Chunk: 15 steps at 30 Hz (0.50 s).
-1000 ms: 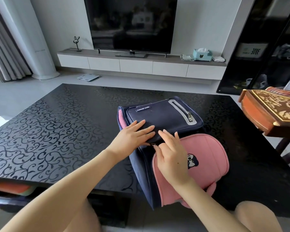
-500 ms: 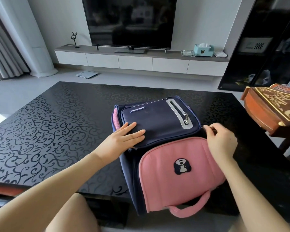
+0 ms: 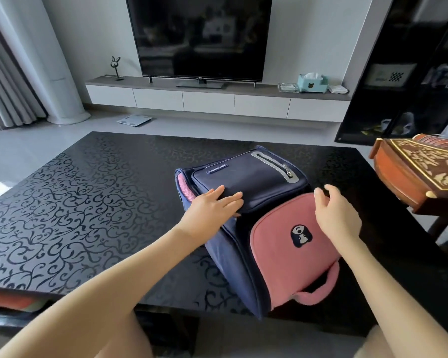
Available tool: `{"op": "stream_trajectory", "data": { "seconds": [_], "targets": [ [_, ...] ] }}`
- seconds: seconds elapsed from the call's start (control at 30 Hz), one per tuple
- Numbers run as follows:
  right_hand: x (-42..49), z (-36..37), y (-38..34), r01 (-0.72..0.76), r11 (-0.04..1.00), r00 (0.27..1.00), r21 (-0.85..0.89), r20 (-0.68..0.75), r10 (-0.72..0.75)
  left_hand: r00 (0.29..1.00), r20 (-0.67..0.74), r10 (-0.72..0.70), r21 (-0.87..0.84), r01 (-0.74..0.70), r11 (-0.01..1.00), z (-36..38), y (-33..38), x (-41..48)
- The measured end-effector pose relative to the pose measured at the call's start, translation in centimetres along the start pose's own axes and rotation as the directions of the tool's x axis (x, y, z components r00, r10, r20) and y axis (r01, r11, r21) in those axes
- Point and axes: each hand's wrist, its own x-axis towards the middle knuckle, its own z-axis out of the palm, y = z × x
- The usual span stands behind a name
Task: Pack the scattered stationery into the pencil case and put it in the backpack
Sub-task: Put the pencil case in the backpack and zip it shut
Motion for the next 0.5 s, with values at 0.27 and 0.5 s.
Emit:
{"op": "stream_trajectory", "data": {
  "seconds": [0.27,0.5],
  "targets": [
    [-7.2,-3.6,7.0,0.072,0.971,0.997,0.226,-0.010,-0.072,0.914,0.351,-0.204,0.132,0.167,0.977,-2.4,7.7,11.2],
    [-5.5,-1.4,9.0,0.285,0.918,0.957,-0.277,0.022,-0.290,0.894,0.426,-0.141,-0.019,0.165,0.986,-0.7,11.7,12.1]
  ]
}}
